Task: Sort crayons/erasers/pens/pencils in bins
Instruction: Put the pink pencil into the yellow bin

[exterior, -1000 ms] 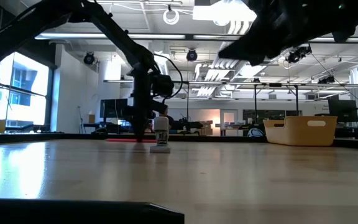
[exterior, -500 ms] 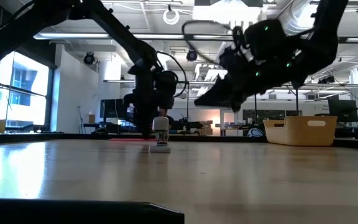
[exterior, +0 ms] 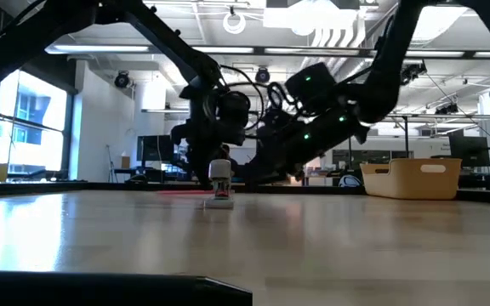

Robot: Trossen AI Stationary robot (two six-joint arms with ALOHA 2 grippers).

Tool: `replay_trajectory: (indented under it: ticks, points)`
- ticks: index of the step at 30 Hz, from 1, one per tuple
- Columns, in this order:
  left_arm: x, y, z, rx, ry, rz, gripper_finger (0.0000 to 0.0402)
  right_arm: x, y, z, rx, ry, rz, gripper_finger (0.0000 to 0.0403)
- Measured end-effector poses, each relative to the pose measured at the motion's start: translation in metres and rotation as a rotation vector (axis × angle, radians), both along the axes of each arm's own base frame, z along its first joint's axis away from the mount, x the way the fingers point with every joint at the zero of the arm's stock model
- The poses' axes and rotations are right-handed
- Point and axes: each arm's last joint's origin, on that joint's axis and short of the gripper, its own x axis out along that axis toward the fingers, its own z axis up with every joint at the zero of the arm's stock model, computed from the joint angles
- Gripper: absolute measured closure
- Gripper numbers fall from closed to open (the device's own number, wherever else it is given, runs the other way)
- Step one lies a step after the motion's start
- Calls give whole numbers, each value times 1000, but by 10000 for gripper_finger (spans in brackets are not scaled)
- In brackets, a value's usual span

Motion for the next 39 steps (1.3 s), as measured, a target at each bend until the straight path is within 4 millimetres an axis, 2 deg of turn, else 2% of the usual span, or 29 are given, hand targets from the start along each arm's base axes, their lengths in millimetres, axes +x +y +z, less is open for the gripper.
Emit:
replay_trajectory:
  ticks: [6,14,22,27,32,36,39]
  points:
    - [3,-2,0,-12,-23,-9,401,12,-19,-10,9,89,-41,232]
    - [4,-4,1,-19,-24,-13,401,22,-25,-14,-63,104,-1,232]
    - [-25,2,18,11,14,39,401,35,-28,-16,-101,115,31,237]
    - [-46,2,20,38,-7,97,401,43,-31,-23,-100,138,40,269]
    - [-69,1,17,88,-46,169,401,42,-31,-26,-89,174,37,330]
    - [-81,-2,24,185,-129,250,401,40,-31,-28,-78,204,35,385]
    - [-93,-6,35,267,-236,339,401,40,-30,-29,-59,204,27,394]
